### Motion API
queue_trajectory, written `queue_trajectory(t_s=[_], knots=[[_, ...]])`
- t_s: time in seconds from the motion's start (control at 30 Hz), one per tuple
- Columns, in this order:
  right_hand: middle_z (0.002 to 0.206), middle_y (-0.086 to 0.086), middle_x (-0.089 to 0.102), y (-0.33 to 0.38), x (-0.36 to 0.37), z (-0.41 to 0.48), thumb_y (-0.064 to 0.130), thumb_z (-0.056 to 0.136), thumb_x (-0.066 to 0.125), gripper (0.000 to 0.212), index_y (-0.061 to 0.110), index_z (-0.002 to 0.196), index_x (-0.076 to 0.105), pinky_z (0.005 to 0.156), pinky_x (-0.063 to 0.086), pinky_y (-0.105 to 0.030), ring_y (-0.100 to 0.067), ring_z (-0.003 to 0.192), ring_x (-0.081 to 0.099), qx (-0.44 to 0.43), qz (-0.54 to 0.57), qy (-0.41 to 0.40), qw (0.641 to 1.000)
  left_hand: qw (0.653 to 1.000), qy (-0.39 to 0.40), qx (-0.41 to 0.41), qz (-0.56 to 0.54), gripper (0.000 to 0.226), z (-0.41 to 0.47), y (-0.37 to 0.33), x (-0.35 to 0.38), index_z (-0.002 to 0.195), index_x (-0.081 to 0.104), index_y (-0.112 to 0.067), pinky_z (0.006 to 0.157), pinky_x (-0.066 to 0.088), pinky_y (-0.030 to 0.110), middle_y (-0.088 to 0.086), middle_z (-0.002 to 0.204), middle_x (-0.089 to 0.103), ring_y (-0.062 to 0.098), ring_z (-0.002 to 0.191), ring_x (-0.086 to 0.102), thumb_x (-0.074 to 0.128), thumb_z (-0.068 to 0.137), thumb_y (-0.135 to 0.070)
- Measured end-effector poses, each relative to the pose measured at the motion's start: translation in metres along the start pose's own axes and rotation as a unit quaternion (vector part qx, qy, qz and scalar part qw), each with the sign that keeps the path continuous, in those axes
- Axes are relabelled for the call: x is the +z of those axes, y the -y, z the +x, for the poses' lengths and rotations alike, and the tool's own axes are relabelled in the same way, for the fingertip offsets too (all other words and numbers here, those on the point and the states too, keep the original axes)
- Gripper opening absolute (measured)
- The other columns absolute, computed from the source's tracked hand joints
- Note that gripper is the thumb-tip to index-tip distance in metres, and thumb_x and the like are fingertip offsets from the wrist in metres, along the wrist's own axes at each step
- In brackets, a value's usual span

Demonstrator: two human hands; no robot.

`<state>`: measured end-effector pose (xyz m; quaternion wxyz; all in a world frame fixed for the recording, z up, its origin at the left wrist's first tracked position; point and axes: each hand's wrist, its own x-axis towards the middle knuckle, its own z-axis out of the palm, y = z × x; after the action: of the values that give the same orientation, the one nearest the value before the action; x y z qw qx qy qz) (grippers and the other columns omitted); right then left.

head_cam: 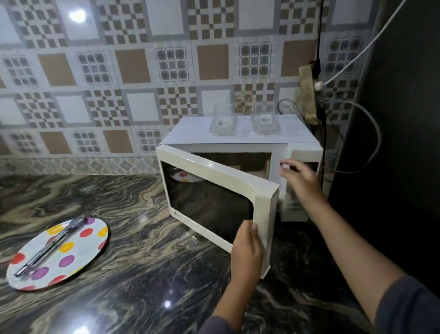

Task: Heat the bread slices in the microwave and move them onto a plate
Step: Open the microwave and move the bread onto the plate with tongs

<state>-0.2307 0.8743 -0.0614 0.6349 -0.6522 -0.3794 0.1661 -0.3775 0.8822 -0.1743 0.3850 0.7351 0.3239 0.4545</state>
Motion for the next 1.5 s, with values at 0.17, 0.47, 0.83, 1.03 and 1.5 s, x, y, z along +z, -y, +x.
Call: queue_trajectory(t_s=[0.17,0.47,0.83,1.03,1.5], knots=[[0.127,0.008,0.06,0.016,0.04,-0.093,0.023,0.08,0.056,0.027,0.023,0.104,0.068,0.101,0.041,-0.026,-0.007,0.122,0.051,-0.044,0.136,0.223,0.964,0.994,-0.082,0.008,-0.066,0.016,-0.05,-0.004,-0.042,0.092,0.047,-0.026,0.069,0.038,0.015,-0.003,0.087,0.047,0.003,0.079,0.047,0.033,0.097,-0.031],[0.124,0.016,0.049,0.037,0.142,-0.176,0.022,0.086,0.065,0.03,0.026,0.115,0.064,0.106,0.039,-0.026,0.005,0.125,0.041,-0.24,-0.026,0.209,0.948,0.982,-0.173,-0.062,-0.032,0.038,-0.096,0.032,-0.151,0.135,0.037,-0.023,0.083,0.029,-0.005,-0.012,0.115,0.043,-0.022,0.105,0.039,0.033,0.099,-0.033],[0.139,-0.005,0.039,0.068,0.272,-0.219,0.02,0.089,0.056,0.046,0.023,0.134,0.048,0.104,0.032,-0.035,-0.029,0.12,0.036,-0.287,-0.19,0.19,0.919,0.956,-0.229,-0.183,-0.011,0.032,-0.091,0.074,-0.268,0.106,0.059,-0.018,0.086,0.042,0.033,0.005,0.106,0.062,0.023,0.107,0.055,0.029,0.1,-0.03],[0.14,-0.006,0.038,0.073,0.29,-0.218,0.024,0.089,0.056,0.047,0.024,0.135,0.046,0.1,0.033,-0.034,-0.031,0.116,0.035,-0.298,-0.233,0.18,0.908,0.953,-0.211,-0.214,-0.03,0.028,-0.083,0.082,-0.289,0.101,0.058,-0.03,0.092,0.048,0.044,0.0,0.107,0.065,0.019,0.103,0.06,0.031,0.099,-0.038],[0.128,-0.013,0.046,0.08,0.287,-0.219,0.017,0.084,0.057,0.047,0.015,0.131,0.052,0.102,0.038,-0.04,-0.031,0.122,0.034,-0.324,-0.231,0.166,0.902,0.959,-0.192,-0.199,-0.059,0.027,-0.087,0.075,-0.297,0.099,0.061,-0.025,0.087,0.045,0.034,0.0,0.104,0.067,0.013,0.097,0.06,0.035,0.1,-0.029]])
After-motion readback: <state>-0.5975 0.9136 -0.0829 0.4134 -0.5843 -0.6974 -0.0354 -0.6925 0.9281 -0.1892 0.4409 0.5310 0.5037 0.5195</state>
